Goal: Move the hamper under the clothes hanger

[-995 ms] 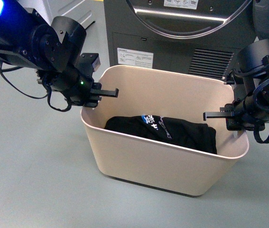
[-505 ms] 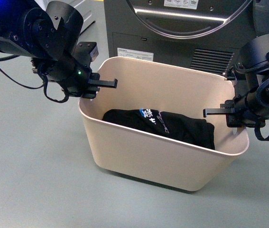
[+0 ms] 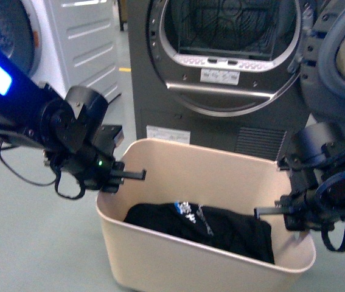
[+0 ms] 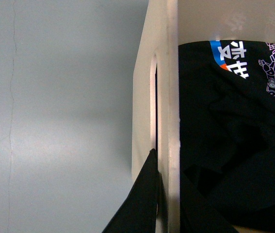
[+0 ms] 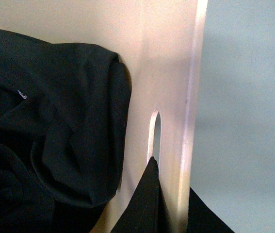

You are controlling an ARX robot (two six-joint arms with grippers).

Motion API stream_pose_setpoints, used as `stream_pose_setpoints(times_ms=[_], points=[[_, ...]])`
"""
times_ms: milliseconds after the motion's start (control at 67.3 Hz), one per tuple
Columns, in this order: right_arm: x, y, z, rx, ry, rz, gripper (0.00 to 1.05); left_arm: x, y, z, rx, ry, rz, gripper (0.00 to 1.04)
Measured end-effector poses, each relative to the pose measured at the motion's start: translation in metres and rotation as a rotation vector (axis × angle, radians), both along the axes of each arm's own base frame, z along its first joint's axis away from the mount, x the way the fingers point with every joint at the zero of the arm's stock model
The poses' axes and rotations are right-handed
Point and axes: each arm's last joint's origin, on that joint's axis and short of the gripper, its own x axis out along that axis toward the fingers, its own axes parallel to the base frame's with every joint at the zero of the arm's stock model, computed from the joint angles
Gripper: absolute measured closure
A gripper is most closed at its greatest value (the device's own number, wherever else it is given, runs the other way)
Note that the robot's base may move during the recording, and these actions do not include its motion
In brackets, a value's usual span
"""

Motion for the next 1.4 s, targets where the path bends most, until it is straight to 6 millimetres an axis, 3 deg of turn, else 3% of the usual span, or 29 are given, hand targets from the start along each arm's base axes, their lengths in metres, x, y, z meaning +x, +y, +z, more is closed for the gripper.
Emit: stream_pose_setpoints(times_ms=[178,505,832,1396], points=[[-0.001,0.011,0.000,0.022,0.001,0.037,1.02,0.002,0.014,0.000,0.012,-0.001,0.037,1.01],[0.002,-0.008,0.003,-0.015,-0.012,-0.026,1.02,-0.002,-0.009,0.000,-0.007,0.002,-0.025,1.01],[0.000,0.000,0.003,-0.001,-0.008,0.006,1.02,0.000,0.001,0.000,0.002,0.001,0.003,1.01],[0.000,-0.002,0.003,-0.004,-0.008,0.000,1.02,-0.001,-0.002,0.000,-0.002,0.002,-0.006,1.01]])
